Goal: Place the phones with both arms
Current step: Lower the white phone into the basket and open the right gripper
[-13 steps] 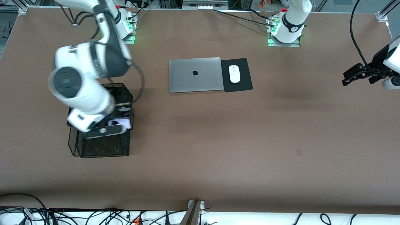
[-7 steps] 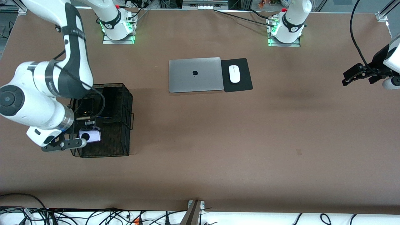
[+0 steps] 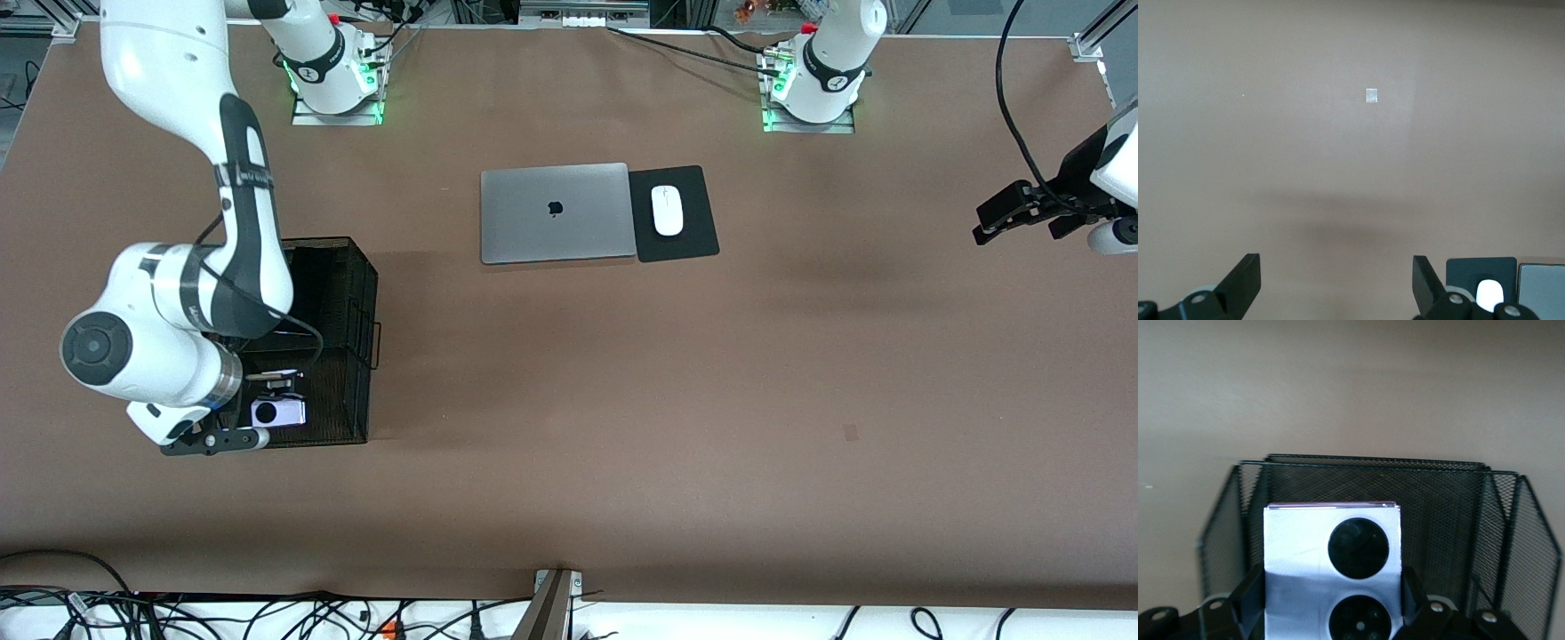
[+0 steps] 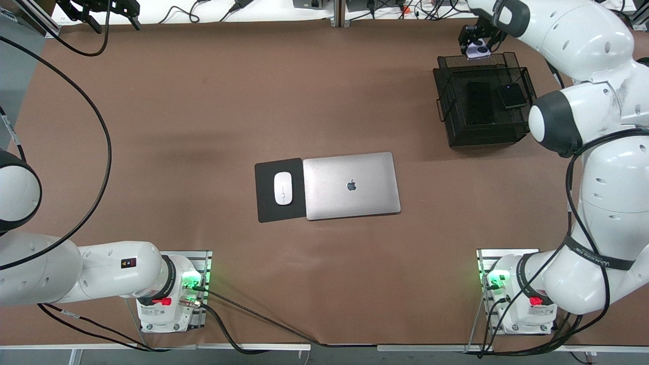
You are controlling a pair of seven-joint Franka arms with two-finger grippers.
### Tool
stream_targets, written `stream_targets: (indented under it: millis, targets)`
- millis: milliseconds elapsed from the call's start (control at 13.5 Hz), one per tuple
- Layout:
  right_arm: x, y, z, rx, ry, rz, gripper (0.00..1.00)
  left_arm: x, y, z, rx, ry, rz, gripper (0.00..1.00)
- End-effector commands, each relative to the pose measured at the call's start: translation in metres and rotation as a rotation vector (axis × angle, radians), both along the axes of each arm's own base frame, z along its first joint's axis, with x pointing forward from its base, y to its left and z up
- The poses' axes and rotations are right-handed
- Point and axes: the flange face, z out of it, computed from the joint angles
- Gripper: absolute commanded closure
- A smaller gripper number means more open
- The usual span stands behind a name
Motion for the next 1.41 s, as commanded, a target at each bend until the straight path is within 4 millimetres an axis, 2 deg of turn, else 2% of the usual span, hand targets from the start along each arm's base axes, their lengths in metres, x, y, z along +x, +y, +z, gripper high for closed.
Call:
stream_targets:
  millis: [0,223,297,372,743,1041,1189,1338]
  targets:
    - [-0.009,-0.018,-0.028,0.026,-0.005,-0.004,1.0,-0.002,-0.001,0.006,-0.017,-0.004,-0.017,0.0]
    - [-0.013,-0.021,-0.046,0.029,0.008,-0.025,1.0,-0.002,-0.001,0.006,-0.017,-0.004,-0.017,0.0]
    - [-0.014,-0.022,-0.052,0.035,0.017,-0.034,0.54,-0.002,-0.001,0.006,-0.017,-0.004,-0.017,0.0]
    - [-0.014,-0.022,-0.052,0.042,0.014,-0.041,0.01,-0.002,-0.001,0.006,-0.017,-0.004,-0.017,0.0]
    - [-0.01,-0.022,-0.038,0.045,-0.002,-0.034,0.0,-0.002,-0.001,0.006,-0.017,-0.004,-0.017,0.0]
    - [-0.011,-0.022,0.008,0.059,-0.005,-0.028,0.0,-0.002,-0.001,0.006,-0.017,-0.004,-0.017,0.0]
    - [-0.018,-0.022,0.04,0.063,0.012,-0.017,0.0,-0.002,-0.001,0.006,-0.017,-0.004,-0.017,0.0]
    - [-0.032,-0.022,0.08,0.049,0.039,0.011,0.0,-0.002,-0.001,0.006,-0.017,-0.004,-0.017,0.0]
